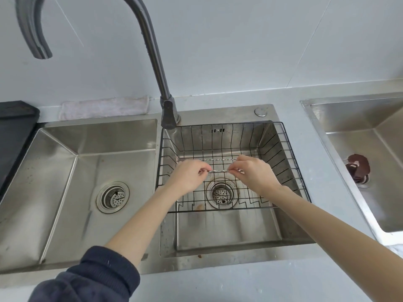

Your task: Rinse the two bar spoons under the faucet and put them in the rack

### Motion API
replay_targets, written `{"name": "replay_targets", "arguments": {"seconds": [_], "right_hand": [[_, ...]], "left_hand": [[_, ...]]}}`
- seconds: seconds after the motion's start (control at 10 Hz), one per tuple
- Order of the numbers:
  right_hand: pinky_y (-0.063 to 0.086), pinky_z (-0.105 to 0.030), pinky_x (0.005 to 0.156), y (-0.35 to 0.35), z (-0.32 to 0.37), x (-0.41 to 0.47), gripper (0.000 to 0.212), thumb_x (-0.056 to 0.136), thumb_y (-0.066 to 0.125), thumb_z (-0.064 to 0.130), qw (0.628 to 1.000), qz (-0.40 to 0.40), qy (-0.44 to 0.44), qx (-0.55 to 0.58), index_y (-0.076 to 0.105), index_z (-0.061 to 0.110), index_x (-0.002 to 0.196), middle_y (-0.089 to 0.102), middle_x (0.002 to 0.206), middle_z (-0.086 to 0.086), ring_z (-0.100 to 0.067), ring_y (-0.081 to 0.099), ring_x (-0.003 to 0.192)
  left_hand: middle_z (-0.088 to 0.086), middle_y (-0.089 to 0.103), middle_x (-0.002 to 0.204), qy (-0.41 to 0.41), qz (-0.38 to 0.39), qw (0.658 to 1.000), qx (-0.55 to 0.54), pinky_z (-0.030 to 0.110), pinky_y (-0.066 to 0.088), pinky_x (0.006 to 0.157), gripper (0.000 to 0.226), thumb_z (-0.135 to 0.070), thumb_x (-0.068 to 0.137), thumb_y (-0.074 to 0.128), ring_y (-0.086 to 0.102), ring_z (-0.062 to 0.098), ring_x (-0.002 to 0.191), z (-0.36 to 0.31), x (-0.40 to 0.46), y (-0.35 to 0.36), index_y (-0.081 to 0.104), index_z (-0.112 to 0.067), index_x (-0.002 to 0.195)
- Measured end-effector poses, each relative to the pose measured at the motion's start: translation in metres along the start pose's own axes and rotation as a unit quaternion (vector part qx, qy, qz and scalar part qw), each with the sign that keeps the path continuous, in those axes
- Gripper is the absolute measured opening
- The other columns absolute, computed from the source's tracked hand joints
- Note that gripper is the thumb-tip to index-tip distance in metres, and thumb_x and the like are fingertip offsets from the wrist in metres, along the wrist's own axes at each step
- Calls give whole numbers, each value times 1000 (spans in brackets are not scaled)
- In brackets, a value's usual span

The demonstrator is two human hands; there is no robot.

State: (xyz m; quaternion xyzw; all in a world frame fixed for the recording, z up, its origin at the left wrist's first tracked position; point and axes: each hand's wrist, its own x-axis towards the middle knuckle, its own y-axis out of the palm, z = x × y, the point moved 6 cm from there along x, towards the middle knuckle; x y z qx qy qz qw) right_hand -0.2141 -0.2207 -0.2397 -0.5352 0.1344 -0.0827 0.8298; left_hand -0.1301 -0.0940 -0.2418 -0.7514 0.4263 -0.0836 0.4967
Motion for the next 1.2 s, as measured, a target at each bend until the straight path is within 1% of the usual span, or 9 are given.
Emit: {"name": "replay_targets", "arguments": {"seconds": [0.1, 0.2, 0.3, 0.4, 0.5, 0.6, 0.7, 1.0, 1.2], "right_hand": [[50, -38, 81, 6, -17, 1, 22, 93, 53, 29, 999, 11, 32, 7, 69, 20, 104, 65, 105, 0, -28, 60, 103], [49, -37, 81, 12, -24, 2, 22, 92, 54, 27, 999, 25, 43, 7, 69, 18, 104, 65, 105, -2, -26, 61, 102], [47, -33, 76, 24, -30, 4, 21, 93, 53, 26, 998, 47, 47, 4, 69, 18, 104, 64, 107, -1, -25, 62, 102], [41, -28, 72, 32, -34, 7, 22, 93, 52, 26, 997, 64, 52, -1, 69, 18, 104, 64, 108, -1, -24, 61, 102], [42, -29, 72, 43, -35, 11, 21, 93, 52, 23, 995, 85, 60, 6, 68, 15, 104, 63, 109, -3, -25, 60, 103], [47, -33, 75, 50, -33, 16, 21, 93, 52, 22, 993, 99, 64, 11, 68, 13, 103, 63, 109, -5, -27, 60, 103], [46, -34, 77, 63, -30, 20, 19, 91, 51, 19, 989, 126, 81, -4, 68, 13, 99, 63, 111, -6, -27, 57, 107], [48, -35, 81, 73, -35, 21, 21, 90, 50, 15, 985, 125, 120, -12, 68, 16, 100, 66, 111, -5, -27, 56, 110], [49, -35, 80, 71, -31, 22, 24, 89, 46, 14, 986, 113, 124, -11, 68, 16, 98, 67, 110, -4, -29, 61, 104]], "left_hand": [[3, 64, 125, 4, 33, 999, 24, 37, 42, 103, 32, -19, 92, 44, 58, 23, 115, -4, 9, 19, 60, -19, 120], [3, 61, 130, 6, 53, 998, 35, 36, 40, 105, 34, -18, 93, 42, 55, 23, 119, -5, 13, 30, 57, -20, 123], [4, 58, 132, -2, 78, 996, 50, 35, 38, 103, 36, -17, 93, 40, 53, 25, 120, -2, 17, 43, 54, -20, 126], [5, 57, 133, -10, 90, 995, 47, 35, 39, 103, 37, -17, 93, 39, 52, 25, 121, 3, 19, 50, 53, -19, 127], [6, 59, 131, -21, 99, 994, 32, 34, 40, 104, 36, -16, 93, 40, 52, 25, 121, 13, 22, 58, 55, -16, 126], [8, 59, 131, -32, 104, 994, 15, 35, 40, 104, 36, -14, 93, 40, 53, 25, 121, 20, 23, 63, 56, -14, 125], [10, 58, 131, -43, 125, 991, 7, 36, 39, 104, 36, -12, 93, 40, 52, 27, 120, 28, 23, 69, 55, -12, 125], [9, 55, 133, -50, 138, 989, 2, 39, 41, 102, 36, -15, 93, 39, 49, 28, 122, 37, 22, 76, 54, -15, 127], [10, 56, 134, -60, 106, 992, -17, 40, 41, 104, 37, -14, 93, 40, 50, 27, 123, 43, 22, 67, 53, -15, 127]]}}
